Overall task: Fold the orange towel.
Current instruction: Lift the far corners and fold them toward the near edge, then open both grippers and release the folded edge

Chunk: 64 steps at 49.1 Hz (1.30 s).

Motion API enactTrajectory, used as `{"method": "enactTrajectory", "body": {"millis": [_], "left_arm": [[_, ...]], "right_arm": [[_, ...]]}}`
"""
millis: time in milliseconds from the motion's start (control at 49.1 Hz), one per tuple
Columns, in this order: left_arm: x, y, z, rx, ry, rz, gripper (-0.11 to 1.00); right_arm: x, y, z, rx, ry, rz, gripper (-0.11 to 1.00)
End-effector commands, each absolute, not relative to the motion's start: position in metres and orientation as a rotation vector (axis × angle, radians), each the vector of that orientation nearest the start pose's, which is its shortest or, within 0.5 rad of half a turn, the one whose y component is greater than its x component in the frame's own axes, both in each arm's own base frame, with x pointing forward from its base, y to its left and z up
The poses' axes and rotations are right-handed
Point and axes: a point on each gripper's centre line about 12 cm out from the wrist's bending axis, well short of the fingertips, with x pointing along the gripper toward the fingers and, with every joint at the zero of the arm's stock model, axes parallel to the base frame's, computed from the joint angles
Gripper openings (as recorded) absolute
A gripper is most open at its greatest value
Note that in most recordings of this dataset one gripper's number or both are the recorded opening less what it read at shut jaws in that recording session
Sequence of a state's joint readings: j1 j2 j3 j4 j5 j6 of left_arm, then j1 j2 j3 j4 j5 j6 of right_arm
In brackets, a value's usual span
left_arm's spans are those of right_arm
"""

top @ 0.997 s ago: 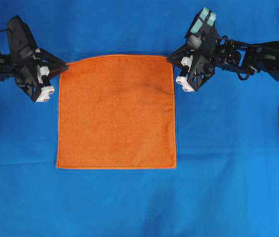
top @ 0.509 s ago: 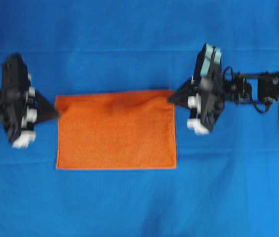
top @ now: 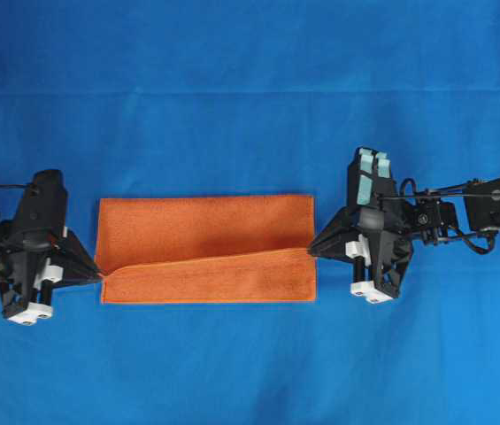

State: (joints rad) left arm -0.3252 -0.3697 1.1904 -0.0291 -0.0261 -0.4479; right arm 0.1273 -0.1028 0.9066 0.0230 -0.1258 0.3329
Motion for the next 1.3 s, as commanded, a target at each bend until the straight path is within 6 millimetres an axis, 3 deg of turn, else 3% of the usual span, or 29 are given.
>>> {"method": "enactTrajectory", "body": {"millis": [0,387,550,590,753,814,896,1058,1282], "left_arm": [[0.228,-0.079,0.127,-0.317,0.835,-0.122,0.02],[0.234,-0.081,0.121,-0.318,0.829,-0.123,0.03],[0.234,-0.081,0.119,-0.318,0.836,-0.120,0.20],[0.234,-0.081,0.119,-0.316,0.837,-0.120,0.27],[0.235,-0.081,0.122,-0.317,0.826,-0.124,0.53],[0.235,-0.081,0.125,-0.321,0.816,-0.127,0.60],[0.237,-0.082,0.134,-0.321,0.786,-0.138,0.69],[0.237,-0.074,0.151,-0.305,0.714,-0.144,0.70],[0.233,-0.038,0.160,-0.257,0.640,-0.054,0.70]], "right_arm": [[0.331,0.042,0.144,0.303,0.677,0.000,0.02],[0.345,0.050,0.130,0.294,0.714,0.009,0.02],[0.345,0.055,0.129,0.296,0.722,0.018,0.03],[0.345,0.055,0.130,0.302,0.721,0.016,0.09],[0.345,0.055,0.131,0.310,0.718,0.014,0.56],[0.344,0.055,0.132,0.309,0.717,0.015,0.65],[0.343,0.054,0.138,0.299,0.706,0.021,0.61],[0.342,0.041,0.155,0.298,0.655,0.001,0.60],[0.344,-0.001,0.158,0.328,0.626,-0.108,0.60]]}}
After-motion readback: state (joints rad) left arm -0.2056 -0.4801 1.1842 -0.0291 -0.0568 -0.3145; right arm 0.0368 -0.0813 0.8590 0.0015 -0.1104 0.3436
